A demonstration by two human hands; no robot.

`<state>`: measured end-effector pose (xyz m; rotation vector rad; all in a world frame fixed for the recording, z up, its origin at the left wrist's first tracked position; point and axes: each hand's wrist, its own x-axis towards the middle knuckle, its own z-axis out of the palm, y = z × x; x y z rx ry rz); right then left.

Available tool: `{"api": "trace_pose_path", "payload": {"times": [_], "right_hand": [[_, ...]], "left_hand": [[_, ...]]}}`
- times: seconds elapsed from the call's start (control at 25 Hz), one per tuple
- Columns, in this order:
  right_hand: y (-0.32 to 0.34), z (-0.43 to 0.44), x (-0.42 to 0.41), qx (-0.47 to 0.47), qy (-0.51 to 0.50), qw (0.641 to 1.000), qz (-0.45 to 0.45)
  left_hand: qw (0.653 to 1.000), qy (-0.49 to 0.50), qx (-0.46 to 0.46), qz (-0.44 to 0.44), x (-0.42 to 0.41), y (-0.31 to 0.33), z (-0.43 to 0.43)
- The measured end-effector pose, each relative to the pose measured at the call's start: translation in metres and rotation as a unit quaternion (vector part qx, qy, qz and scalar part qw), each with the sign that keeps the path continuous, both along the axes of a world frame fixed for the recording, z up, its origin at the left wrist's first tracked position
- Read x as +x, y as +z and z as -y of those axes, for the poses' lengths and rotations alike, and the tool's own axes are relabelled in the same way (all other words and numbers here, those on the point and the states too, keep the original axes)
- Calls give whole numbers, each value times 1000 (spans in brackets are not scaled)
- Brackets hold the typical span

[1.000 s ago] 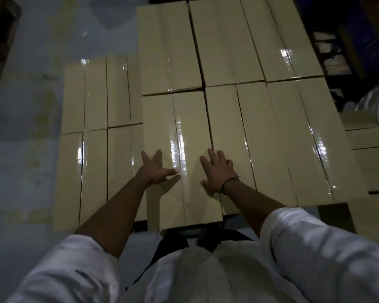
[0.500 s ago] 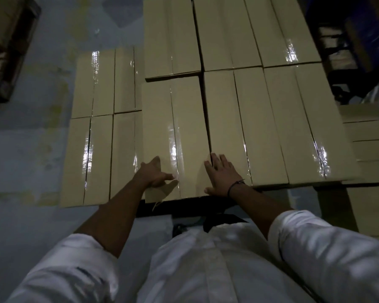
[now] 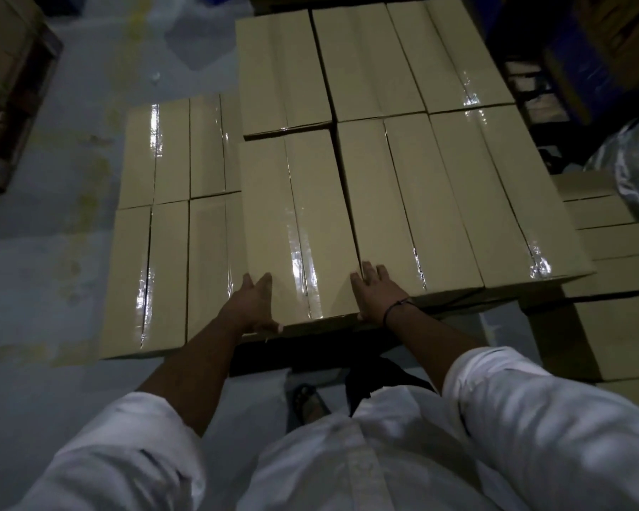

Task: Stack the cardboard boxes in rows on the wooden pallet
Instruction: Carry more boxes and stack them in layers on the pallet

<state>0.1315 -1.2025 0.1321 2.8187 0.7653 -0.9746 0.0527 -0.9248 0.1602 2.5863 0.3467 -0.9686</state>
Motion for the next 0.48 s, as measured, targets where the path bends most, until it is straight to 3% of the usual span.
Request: {"api": "trace_pose_path", "payload": {"times": [0.28, 0.48], "right_hand": [[9, 2, 3, 16, -9, 1000, -7], [10, 3, -2, 19, 11, 999, 38]], "left_hand": [[996, -63, 54, 42, -12, -17, -4], [997, -59, 30, 48, -7, -20, -13]]}}
